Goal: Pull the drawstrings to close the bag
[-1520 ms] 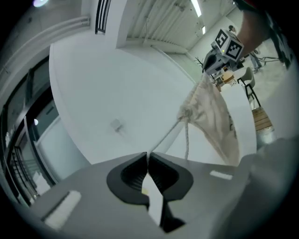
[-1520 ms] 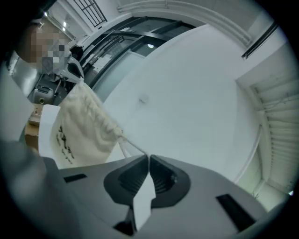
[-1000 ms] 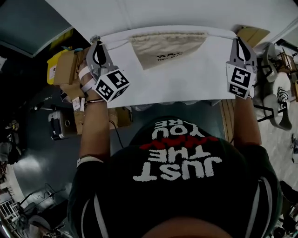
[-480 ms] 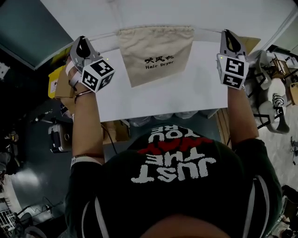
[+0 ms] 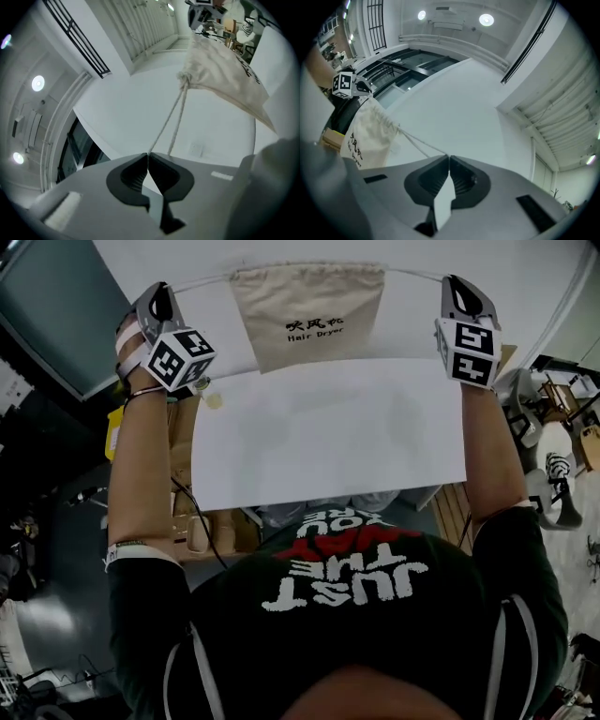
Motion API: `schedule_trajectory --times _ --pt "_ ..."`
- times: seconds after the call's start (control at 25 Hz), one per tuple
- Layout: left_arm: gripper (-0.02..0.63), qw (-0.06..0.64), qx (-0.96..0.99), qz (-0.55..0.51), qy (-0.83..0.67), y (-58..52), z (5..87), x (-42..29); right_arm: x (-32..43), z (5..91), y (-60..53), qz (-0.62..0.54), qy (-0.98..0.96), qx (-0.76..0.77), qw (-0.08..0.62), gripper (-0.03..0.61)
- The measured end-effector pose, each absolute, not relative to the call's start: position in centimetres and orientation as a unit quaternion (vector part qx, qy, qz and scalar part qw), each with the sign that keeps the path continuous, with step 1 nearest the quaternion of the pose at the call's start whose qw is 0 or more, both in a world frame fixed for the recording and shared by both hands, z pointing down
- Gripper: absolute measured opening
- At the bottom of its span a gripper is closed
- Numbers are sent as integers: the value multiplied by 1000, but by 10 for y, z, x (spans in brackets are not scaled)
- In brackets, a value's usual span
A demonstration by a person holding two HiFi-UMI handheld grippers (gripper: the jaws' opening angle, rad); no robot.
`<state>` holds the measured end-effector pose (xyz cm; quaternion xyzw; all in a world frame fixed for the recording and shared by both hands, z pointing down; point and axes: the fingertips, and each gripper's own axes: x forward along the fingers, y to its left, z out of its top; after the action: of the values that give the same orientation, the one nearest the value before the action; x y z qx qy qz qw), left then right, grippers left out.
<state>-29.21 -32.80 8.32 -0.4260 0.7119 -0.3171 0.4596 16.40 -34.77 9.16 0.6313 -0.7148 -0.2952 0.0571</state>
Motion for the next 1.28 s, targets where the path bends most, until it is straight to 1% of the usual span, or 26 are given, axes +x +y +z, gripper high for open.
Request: schedule_trajectory --times 0.24,0.4,0.56,0.88,1.28 --pt "15 476 -414 -342 697 -330 77 -296 164 76 -338 -321 -709 624 62 12" --pt "15 470 -412 -360 692 -338 77 -305 186 72 -347 -289 -713 636 54 11" --pt "15 469 -407 -375 688 -343 80 -312 193 72 -350 -289 -713 636 56 11" --pt "14 419 -463 -322 712 -334 78 -312 195 76 -354 -263 -730 630 36 11" --pt "14 353 -510 -281 733 -340 94 -322 198 73 -356 -232 -745 625 12 11"
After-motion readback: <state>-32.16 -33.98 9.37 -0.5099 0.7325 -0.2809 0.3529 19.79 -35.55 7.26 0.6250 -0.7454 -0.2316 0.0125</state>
